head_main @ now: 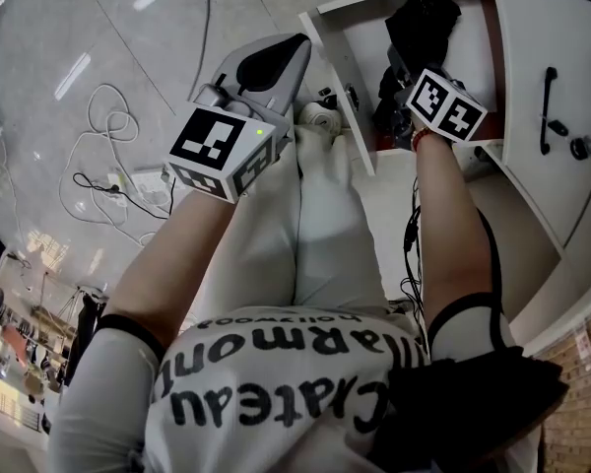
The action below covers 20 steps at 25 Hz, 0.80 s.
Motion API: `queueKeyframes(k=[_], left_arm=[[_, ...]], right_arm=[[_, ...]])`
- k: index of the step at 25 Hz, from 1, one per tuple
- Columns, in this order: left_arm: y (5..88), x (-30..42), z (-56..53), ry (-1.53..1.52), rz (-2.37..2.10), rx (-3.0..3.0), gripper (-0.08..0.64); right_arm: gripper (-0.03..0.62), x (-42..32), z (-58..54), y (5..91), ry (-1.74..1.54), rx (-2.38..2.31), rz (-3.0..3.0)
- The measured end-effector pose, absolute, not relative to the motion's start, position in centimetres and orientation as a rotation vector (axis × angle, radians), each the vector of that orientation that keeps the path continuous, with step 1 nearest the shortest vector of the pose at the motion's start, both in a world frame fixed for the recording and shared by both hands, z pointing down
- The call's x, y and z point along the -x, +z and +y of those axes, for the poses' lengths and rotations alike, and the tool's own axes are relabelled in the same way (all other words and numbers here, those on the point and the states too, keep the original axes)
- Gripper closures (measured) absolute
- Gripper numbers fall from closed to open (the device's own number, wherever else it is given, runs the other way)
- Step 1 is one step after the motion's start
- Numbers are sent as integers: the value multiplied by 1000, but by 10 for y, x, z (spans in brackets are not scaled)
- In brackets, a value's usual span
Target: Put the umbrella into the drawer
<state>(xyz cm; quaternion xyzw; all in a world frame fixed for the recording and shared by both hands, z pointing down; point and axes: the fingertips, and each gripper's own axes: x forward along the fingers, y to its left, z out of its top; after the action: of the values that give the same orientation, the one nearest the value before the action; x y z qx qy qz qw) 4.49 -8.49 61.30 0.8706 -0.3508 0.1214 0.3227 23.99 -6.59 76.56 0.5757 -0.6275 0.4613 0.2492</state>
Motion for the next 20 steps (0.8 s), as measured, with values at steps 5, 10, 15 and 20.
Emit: queueKeyframes(k=[5,10,15,20], left_arm=[[608,-45,-81,291,-905,-2278,545],[609,-41,-81,266,-895,-2263,545],[607,-38,-83,228,-891,-2271,545],[603,-32,-91,230,-920,-2269,545]], right_arm=[[334,-239,-60,771,1242,-1550,-1590],[331,-238,-64,770,1226,-1551,-1568],[328,-237,-60,775,1185,-1536,-1523],[325,-239,-66,772,1167,-1527,-1516]])
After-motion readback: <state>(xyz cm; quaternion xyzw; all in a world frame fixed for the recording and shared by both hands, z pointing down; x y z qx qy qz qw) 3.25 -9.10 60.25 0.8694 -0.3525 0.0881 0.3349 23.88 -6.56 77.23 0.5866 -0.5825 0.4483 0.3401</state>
